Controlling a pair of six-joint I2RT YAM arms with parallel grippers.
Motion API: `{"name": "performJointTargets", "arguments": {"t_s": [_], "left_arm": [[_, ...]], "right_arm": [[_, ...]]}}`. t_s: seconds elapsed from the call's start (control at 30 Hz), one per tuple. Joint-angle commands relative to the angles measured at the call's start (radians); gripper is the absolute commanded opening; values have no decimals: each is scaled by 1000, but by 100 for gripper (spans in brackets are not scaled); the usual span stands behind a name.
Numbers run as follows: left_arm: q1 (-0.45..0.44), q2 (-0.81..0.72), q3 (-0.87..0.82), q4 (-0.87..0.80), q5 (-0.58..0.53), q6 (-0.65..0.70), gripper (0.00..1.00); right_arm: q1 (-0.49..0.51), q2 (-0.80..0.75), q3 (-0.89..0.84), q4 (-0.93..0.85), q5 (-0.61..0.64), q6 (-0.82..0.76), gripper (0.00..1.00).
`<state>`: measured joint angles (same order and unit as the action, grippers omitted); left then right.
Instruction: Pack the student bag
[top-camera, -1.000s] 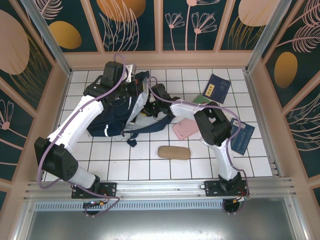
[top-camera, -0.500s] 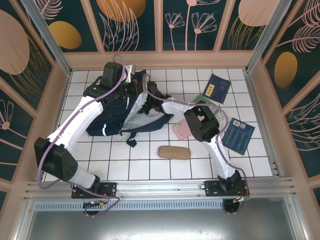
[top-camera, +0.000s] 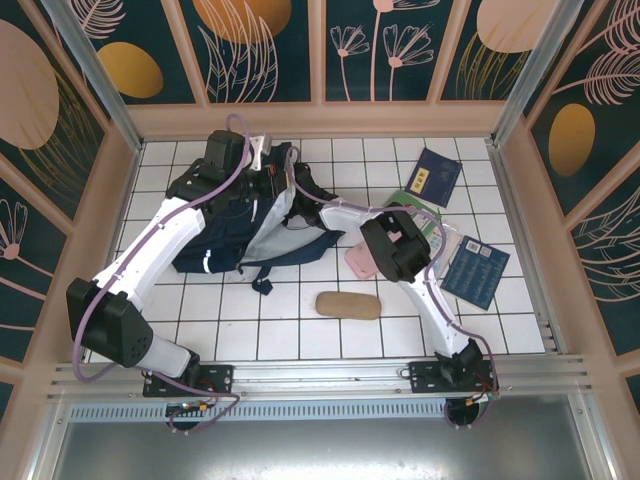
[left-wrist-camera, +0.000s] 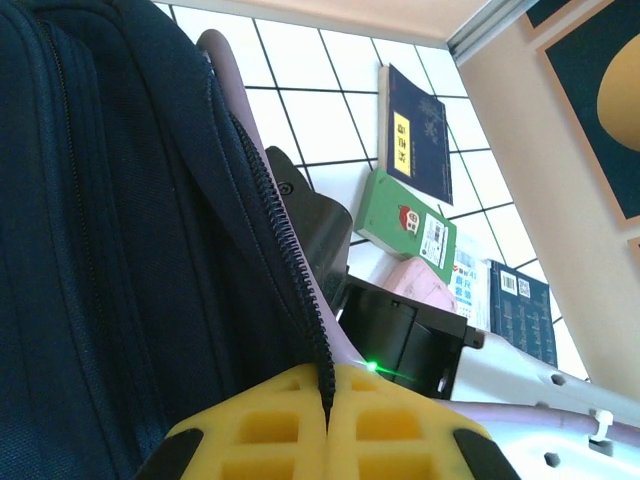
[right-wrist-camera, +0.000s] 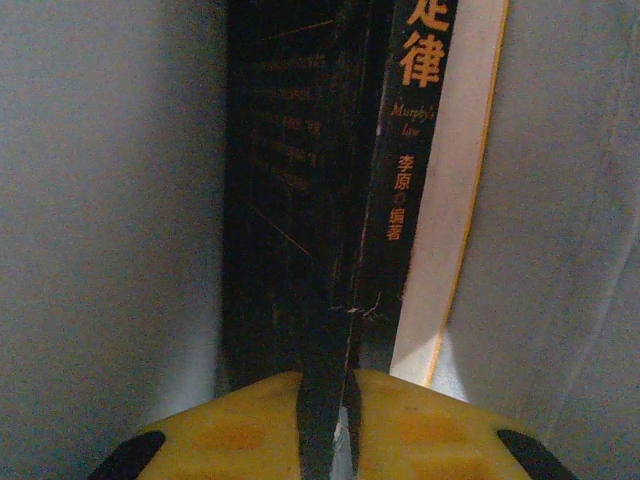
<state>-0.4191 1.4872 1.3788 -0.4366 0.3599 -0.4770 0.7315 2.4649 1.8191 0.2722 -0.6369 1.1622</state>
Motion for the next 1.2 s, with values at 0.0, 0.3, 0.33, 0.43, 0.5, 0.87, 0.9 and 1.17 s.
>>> {"name": "performJointTargets", "arguments": {"t_s": [0.0, 0.3, 0.33, 0.43, 0.5, 0.87, 0.9, 1.17], "left_arm": [[-10, -48, -3, 52, 20, 3, 0], [3, -52, -35, 5, -194, 35, 0], [5, -47, -41, 5, -201, 36, 0], [5, -29, -58, 19, -195, 38, 0], [5, -17, -68, 32, -184, 35, 2], [5, 84, -28, 114, -69, -38, 50], [5, 99, -17, 125, -60, -49, 51], [-9, 243, 120, 163, -28, -92, 53]], "right_arm": [[16, -5, 3, 90, -29, 35, 26], [-35, -290, -254, -165, 138, -228, 40], [-43, -321, -287, -184, 149, -246, 41], [-57, -402, -373, -252, 184, -289, 42], [-70, -465, -437, -292, 221, -318, 43], [-269, -806, -689, -476, 421, -479, 43], [-299, -821, -694, -493, 445, -495, 44], [-535, -819, -674, -502, 545, -598, 44]]}}
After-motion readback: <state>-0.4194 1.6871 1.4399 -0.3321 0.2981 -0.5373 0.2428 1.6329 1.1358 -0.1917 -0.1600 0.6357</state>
